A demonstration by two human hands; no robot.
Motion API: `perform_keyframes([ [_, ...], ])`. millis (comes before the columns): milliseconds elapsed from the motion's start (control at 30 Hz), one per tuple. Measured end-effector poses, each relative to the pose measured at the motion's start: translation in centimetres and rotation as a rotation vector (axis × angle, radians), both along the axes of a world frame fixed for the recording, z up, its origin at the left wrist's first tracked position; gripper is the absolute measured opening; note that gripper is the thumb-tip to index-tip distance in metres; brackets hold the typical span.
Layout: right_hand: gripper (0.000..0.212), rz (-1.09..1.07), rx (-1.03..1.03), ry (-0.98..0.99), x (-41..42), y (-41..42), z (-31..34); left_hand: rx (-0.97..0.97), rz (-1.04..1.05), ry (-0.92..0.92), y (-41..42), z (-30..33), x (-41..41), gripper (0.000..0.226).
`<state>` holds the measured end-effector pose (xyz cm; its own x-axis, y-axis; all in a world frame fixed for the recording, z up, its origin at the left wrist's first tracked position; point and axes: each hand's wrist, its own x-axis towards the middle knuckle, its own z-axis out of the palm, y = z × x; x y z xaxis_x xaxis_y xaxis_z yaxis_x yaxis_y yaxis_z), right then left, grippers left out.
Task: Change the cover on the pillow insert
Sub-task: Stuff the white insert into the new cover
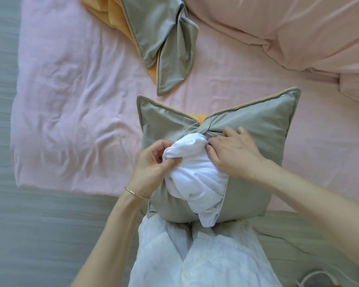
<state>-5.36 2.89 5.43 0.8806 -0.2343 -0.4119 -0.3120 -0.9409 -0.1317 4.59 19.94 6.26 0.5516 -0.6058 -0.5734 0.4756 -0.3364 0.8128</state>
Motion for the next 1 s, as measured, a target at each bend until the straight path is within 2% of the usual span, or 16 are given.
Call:
perform_keyframes([
  [100, 0.027, -0.035, 0.128, 0.07, 0.3, -0.5, 0.1, 0.027, 0.058, 0.004, -0.2, 0.5, 0.9, 0.028],
  [133, 0.021, -0.081, 0.165, -0.011, 0.1, -0.3, 0.3, 0.03, 0.067, -0.004, -0.2, 0.7, 1.3, 0.032],
  [200, 0.022, -0.231, 0.227, -0.35, -0.4, 0.5, 1.2, 0.02, 0.046, -0.024, -0.1, 1.1, 2.2, 0.034],
  [267, 0.019, -0.314, 0.308, -0.604, -0.7, 1.9, 2.1, -0.007, 0.046, 0.043, 0.0, 1.6, 2.3, 0.026],
  [367, 0.016, -0.251, 0.323, -0.7, -1.2, 4.5, 2.7, -0.044, 0.095, 0.165, 0.2, 1.9, 1.8, 0.022],
  [433, 0.021, -0.19, 0.27, -0.734, -2.1, 5.9, 2.5, -0.008, 0.136, 0.111, 0.4, 1.9, 1.2, 0.024],
  [500, 0.026, -0.141, 0.214, -0.779, -3.4, 7.2, 2.2, 0.083, 0.159, -0.02, 0.6, 1.9, 0.4, 0.023],
  [567, 0.03, -0.077, 0.156, -0.757, -4.6, 8.0, 1.9, 0.159, 0.156, -0.128, 0.9, 2.1, -0.3, 0.019],
  [667, 0.038, -0.05, 0.055, -0.614, -5.0, 8.1, 0.9, 0.225, 0.12, -0.233, 1.4, 2.1, -1.6, 0.015],
  [733, 0.026, -0.095, 0.045, -0.627, -4.3, 7.7, 0.6, 0.255, 0.073, -0.351, 1.6, 2.2, -2.4, 0.015],
  [767, 0.016, -0.101, 0.074, -0.67, -3.9, 7.5, 0.7, 0.239, 0.052, -0.419, 1.8, 2.3, -2.8, 0.015],
  [800, 0.015, -0.085, 0.117, -0.715, -3.6, 7.4, 0.9, 0.214, 0.03, -0.484, 1.9, 2.5, -3.1, 0.014],
  [867, 0.027, 0.022, 0.208, -0.757, -3.8, 7.5, 1.4, 0.16, 0.005, -0.563, 2.3, 2.8, -3.5, 0.006],
  [933, 0.03, 0.136, 0.289, -0.716, -4.5, 7.6, 1.5, 0.142, 0.041, -0.544, 2.6, 3.0, -3.6, 0.007],
  [1000, 0.027, 0.189, 0.362, -0.577, -5.5, 7.5, 0.8, 0.177, 0.061, -0.542, 2.6, 2.8, -3.8, 0.006],
])
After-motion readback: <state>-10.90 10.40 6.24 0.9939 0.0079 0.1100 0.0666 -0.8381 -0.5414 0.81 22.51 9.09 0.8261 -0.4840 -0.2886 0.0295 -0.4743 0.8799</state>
